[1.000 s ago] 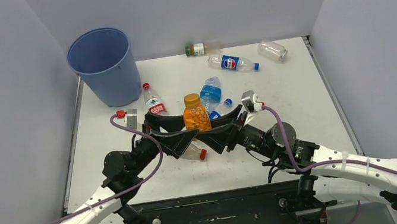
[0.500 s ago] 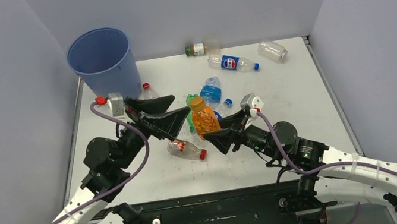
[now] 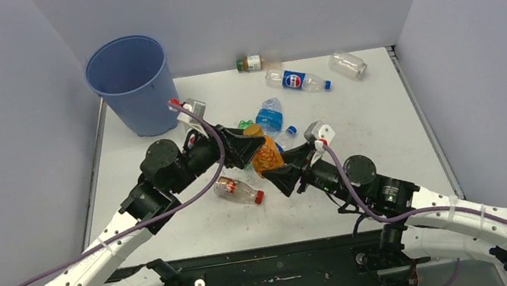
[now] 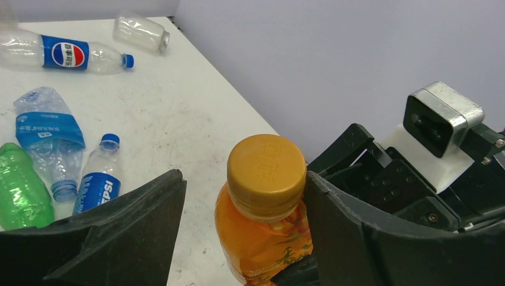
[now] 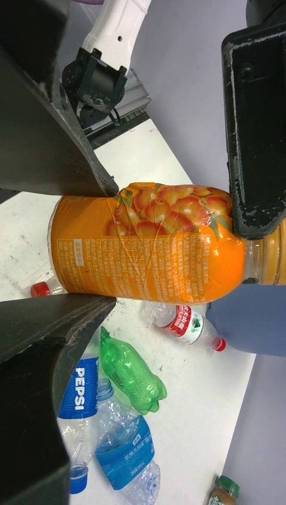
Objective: Put the plastic bottles in the bin
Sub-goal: Pick up the plastic bottle at the center of the board, then place the plastic bottle in the trash bin, then pick up the plastic bottle at the center of the board.
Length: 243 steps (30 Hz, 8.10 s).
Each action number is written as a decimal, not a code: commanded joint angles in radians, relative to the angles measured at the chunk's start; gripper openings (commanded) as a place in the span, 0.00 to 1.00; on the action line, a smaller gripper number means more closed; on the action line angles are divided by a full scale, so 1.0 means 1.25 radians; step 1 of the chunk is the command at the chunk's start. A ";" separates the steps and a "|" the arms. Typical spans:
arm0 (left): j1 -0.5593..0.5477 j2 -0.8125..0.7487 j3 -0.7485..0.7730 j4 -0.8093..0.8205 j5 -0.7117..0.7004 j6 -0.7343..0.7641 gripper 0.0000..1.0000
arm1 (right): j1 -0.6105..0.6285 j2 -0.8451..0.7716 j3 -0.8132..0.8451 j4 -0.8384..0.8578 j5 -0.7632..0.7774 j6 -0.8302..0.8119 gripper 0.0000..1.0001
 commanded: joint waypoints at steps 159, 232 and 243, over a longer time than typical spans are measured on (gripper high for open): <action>0.247 -0.246 -0.208 -0.142 -0.267 0.120 0.96 | -0.350 0.739 -0.060 0.195 0.097 0.561 0.65; 0.079 0.031 -0.131 0.334 0.277 -0.125 0.58 | 0.000 -0.121 -0.213 0.212 -0.111 -0.004 0.38; 0.039 0.013 -0.128 0.342 0.231 -0.084 0.00 | 0.004 -0.135 -0.217 0.185 -0.100 0.009 0.56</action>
